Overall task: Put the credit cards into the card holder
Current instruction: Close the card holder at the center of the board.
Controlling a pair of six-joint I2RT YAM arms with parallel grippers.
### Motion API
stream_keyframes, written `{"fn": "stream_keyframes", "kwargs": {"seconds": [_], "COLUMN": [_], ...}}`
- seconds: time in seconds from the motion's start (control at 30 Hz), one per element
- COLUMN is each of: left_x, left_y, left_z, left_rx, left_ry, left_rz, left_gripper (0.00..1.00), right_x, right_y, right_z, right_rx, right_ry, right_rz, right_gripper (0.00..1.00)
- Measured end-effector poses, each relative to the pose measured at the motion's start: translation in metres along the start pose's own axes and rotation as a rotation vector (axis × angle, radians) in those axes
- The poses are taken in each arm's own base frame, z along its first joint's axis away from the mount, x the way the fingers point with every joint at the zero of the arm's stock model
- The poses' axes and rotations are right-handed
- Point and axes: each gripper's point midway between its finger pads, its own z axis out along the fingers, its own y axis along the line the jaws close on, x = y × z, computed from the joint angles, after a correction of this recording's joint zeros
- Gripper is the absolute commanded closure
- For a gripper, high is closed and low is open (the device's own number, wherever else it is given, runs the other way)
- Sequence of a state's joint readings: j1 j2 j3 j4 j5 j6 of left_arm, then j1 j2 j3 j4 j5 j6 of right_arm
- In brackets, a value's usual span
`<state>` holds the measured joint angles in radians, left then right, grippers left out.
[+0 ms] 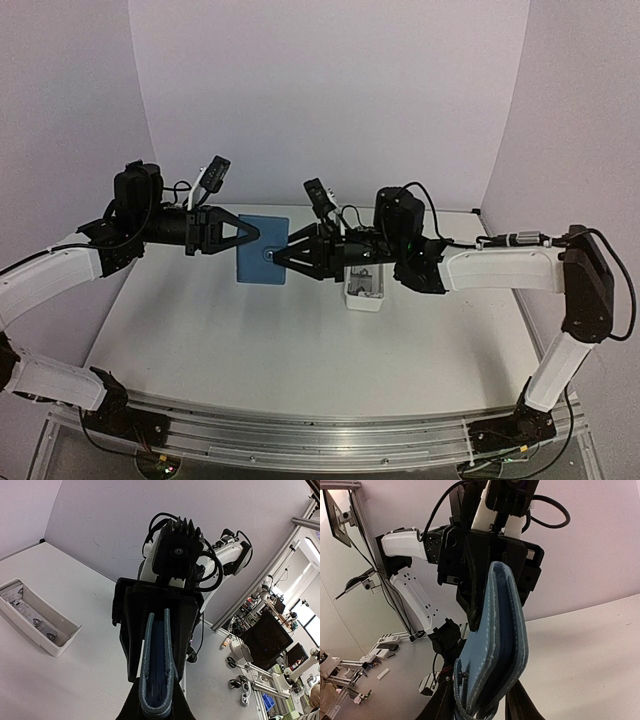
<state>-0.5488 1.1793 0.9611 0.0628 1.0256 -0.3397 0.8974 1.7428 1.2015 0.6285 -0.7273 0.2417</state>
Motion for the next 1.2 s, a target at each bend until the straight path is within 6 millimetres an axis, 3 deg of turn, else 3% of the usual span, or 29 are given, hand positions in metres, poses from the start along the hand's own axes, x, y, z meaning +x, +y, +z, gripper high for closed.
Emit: {"fn": "stream_keyframes", "kwargs": {"seconds": [0.7,0.87,1.0,1.2], "left_x": [-0.001,-0.001,-0.001,-0.001], "left_y": [0.004,0.007,0.007,0.007], "left_z": [-0.001,-0.001,-0.001,-0.002], "left_rx": [-0.021,-0.035,-0.036,-0.033], "left_ry": [-0.005,-0.008,-0.007,-0.007], "left_rz": [0.018,0.018,0.023,0.036], "left_gripper": [1.0,1.0,1.0,1.0], "right_x": [-0.007,-0.008,-0.007,-0.007], "right_y": [-0.008,-0.009,-0.007,-0.005], "right_z": [0.009,0.011,0.012,0.014], "right_rx": [-0.006,-0.011,-0.03,-0.061], "right_ry": [-0.028,-0.029,-0.023,-0.015], "right_rz": [0.045,0.051,0.07,0.079], "right_gripper": [0.71,0.83,1.0,1.0]}}
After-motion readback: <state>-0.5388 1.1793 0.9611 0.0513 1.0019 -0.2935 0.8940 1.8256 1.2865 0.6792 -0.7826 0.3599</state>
